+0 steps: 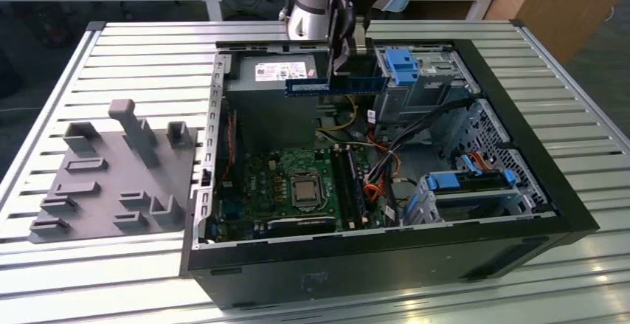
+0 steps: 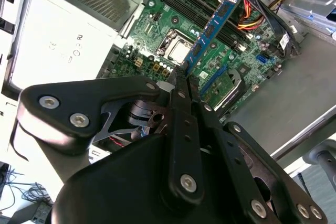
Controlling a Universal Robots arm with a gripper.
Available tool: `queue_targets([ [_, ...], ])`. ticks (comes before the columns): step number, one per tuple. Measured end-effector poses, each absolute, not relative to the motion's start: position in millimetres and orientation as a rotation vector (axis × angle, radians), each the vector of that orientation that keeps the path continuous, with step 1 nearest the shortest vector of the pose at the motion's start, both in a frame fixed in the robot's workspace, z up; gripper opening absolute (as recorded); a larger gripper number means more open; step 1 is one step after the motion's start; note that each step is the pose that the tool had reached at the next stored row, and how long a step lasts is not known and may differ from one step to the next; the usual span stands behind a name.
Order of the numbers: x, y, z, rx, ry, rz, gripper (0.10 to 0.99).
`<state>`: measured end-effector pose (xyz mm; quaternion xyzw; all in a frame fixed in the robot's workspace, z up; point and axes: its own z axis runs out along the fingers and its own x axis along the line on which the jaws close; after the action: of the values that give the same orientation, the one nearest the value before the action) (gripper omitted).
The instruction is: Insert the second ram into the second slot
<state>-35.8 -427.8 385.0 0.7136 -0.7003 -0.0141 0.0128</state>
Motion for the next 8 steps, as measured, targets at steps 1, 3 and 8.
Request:
queue_targets([
  [1, -35.8, -427.8, 385.0, 2.213, -2.193, -0.044, 0.133],
  [3, -35.8, -427.8, 385.0, 2.187, -2.219, -0.044, 0.133],
  [8, -35.8, -427.8, 384.8, 2.119, -2.282, -0.041, 0.133],
])
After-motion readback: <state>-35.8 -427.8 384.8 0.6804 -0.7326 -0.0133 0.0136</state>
